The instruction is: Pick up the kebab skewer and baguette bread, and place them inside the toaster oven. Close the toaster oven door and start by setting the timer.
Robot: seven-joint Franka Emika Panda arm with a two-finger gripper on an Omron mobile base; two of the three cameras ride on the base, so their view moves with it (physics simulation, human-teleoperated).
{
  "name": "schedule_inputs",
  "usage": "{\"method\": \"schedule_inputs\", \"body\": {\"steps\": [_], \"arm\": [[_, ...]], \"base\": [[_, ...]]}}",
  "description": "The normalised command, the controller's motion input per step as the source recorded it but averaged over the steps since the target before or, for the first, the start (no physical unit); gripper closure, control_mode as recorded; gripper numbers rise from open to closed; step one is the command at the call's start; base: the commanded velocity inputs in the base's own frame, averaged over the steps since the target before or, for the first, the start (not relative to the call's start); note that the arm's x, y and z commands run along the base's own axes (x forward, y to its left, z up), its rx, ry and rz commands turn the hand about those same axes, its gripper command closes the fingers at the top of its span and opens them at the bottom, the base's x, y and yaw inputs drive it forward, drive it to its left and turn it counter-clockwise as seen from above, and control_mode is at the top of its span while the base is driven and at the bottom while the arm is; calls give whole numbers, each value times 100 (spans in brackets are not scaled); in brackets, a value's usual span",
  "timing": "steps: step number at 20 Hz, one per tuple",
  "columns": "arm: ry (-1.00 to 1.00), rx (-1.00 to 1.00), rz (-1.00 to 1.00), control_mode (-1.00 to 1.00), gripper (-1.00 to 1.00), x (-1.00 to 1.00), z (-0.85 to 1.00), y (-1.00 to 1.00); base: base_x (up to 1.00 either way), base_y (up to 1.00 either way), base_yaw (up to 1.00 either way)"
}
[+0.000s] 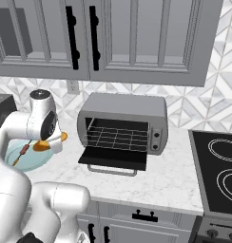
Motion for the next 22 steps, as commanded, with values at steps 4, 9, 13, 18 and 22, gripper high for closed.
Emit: {"method": "schedule_inputs", "body": {"steps": [4,9,13,18,22], "arm": [[10,5,-49,-100,100,0,60,-67],[7,5,-48,-100,100,-3,43,-77],[0,1,-35,-100,100,-10,21,-90],[-8,9,-16,-100,100,0,-2,-67],[-11,7,-1,-100,100,2,-8,-29]], "base": [[0,0,0],[0,0,0],[0,0,0],[0,0,0],[0,0,0]]}}
